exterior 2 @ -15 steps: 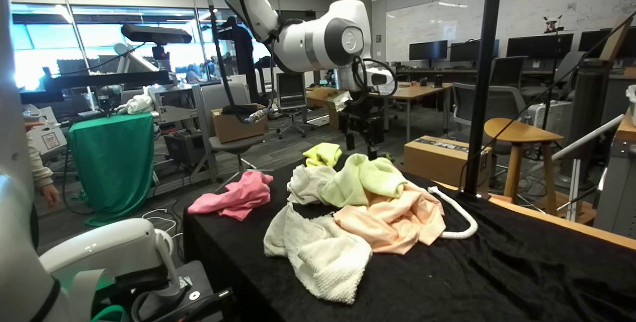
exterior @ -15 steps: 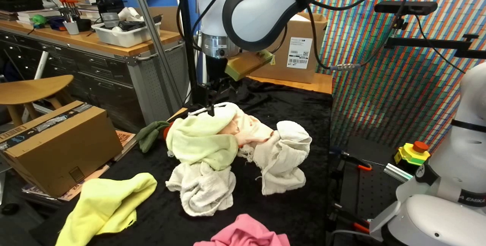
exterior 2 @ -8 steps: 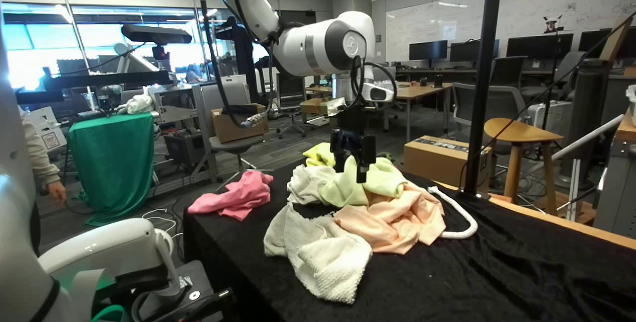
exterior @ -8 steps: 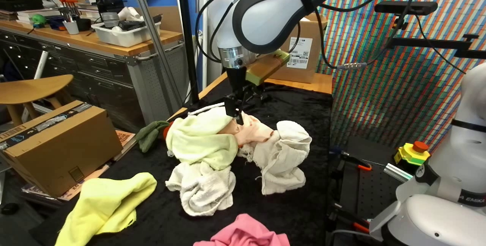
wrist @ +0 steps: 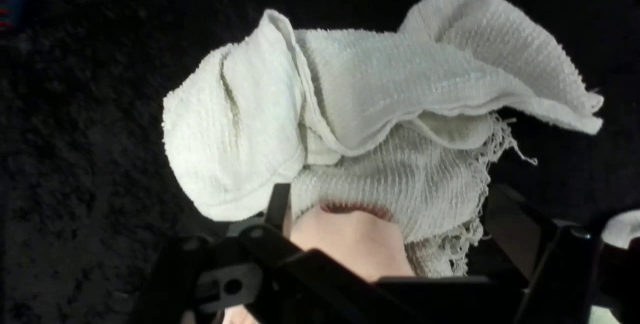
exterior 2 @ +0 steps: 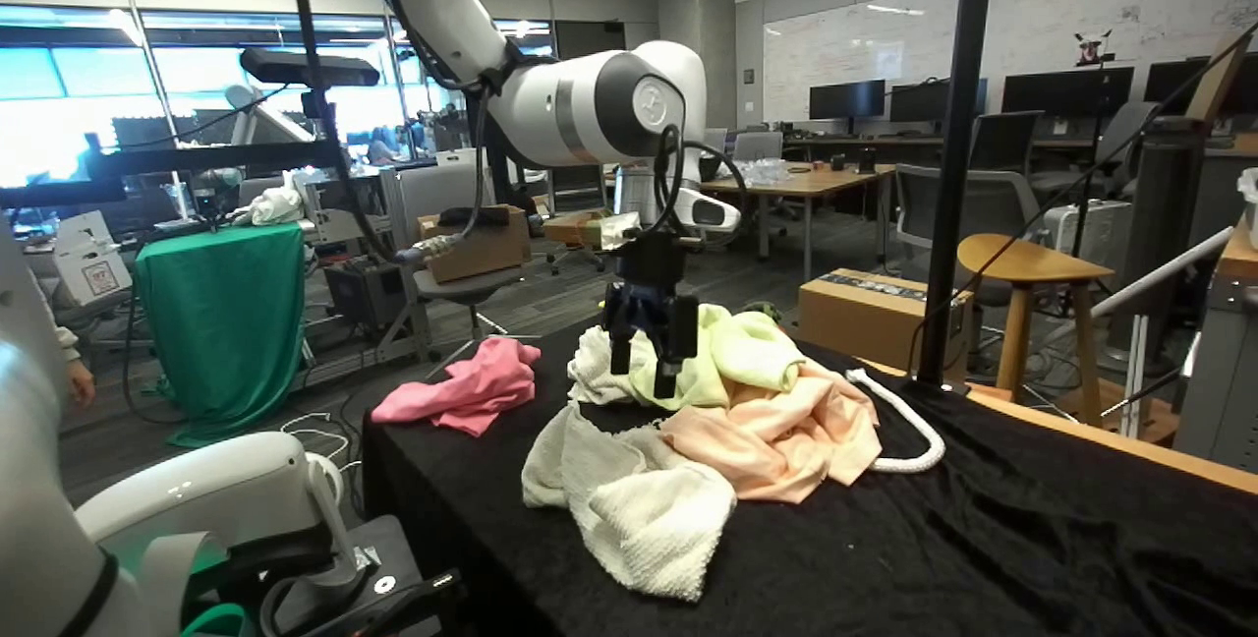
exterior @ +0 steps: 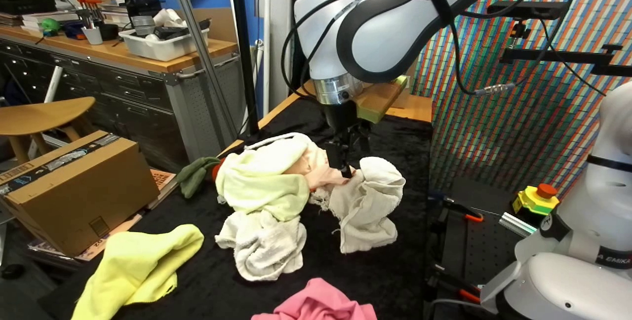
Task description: Pile the t-shirts and towels on the left side of the table
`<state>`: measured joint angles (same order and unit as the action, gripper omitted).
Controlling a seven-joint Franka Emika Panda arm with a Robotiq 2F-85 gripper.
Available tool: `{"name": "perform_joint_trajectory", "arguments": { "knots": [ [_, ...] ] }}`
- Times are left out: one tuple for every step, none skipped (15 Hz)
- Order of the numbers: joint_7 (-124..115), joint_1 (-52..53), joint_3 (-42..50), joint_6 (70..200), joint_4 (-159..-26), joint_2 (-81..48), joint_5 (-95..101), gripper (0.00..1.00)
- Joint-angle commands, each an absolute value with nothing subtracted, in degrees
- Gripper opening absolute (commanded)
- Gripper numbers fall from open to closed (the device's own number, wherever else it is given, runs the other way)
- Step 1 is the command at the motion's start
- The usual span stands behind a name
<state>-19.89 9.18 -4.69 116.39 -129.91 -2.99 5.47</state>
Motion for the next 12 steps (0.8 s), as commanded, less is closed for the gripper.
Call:
{"name": "perform_joint_trajectory", "arguments": {
  "knots": [
    [-14.67, 7.86, -5.07, 117.51, -136.42, 1.36, 3.46, 1.00],
    [-13.39, 7.67, -5.00, 117.65, -137.74, 1.81, 3.34, 1.00],
    [-12.13, 7.45, -4.92, 118.23, -139.15, 2.07, 3.43, 1.00],
    [-10.83, 7.16, -4.81, 118.88, -140.46, 2.33, 3.13, 1.00],
    [-10.24, 6.85, -4.67, 120.01, -141.63, 2.44, 2.80, 1.00],
    [-8.86, 6.51, -4.50, 121.18, -142.99, 2.91, 2.09, 1.00],
    [-7.58, 6.21, -4.36, 122.49, -144.10, 3.08, 1.35, 1.00],
    [-6.44, 5.92, -4.20, 123.87, -145.05, 3.13, 0.60, 1.00],
    [-5.76, 5.61, -4.05, 125.24, -146.01, 3.40, 0.22, 1.00],
    [-5.49, 5.29, -3.87, 127.07, -146.98, 3.59, 0.07, 1.00],
    [-5.45, 4.94, -3.66, 128.98, -147.87, 3.60, 0.78, 1.00],
    [-6.19, 4.52, -3.41, 130.98, -148.70, 3.73, 1.87, 1.00]
  ]
}}
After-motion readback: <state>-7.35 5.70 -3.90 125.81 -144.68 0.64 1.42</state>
